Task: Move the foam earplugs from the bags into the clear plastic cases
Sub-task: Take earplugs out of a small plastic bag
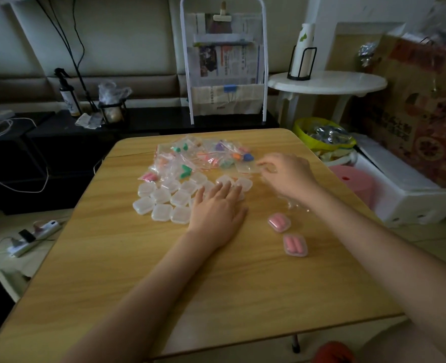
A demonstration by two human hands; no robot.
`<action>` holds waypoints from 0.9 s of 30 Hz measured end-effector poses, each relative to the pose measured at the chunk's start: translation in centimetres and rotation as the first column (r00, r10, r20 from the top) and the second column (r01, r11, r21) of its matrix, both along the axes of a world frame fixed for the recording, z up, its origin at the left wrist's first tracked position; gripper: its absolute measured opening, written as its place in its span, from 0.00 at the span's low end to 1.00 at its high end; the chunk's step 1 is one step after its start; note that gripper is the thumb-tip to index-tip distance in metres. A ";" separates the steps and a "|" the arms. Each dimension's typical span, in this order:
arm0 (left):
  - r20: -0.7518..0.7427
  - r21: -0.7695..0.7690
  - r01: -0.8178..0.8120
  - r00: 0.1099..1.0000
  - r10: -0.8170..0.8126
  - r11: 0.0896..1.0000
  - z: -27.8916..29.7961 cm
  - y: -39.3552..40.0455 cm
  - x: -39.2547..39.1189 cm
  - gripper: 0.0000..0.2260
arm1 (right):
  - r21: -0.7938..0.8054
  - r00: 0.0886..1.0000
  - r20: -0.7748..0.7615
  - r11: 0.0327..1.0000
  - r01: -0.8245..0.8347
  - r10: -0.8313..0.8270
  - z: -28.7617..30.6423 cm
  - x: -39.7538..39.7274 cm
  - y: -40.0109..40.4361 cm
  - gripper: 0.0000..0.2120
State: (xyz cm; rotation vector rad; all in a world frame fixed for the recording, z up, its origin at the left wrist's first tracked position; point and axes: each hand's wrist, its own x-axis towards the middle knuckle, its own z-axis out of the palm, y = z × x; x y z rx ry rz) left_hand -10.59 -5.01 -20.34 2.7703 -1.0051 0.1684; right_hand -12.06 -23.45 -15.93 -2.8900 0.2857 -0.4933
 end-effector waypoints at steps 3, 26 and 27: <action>0.066 -0.052 -0.035 0.997 0.038 0.998 0.1 0.1 -0.4 0.24 | -0.104 0.985 -0.171 0.995 -0.013 -0.005 -0.9 3.4 0.7 0.18; 0.105 -0.724 0.071 0.994 0.008 0.686 2.2 3.0 -4.1 0.10 | 0.880 0.921 0.360 0.384 -0.281 -0.151 1.2 -4.8 5.9 0.04; 0.083 -0.809 0.048 0.996 0.033 0.586 3.1 3.5 -4.8 0.06 | 0.867 0.930 0.355 0.406 -0.290 -0.093 1.3 -5.4 6.3 0.04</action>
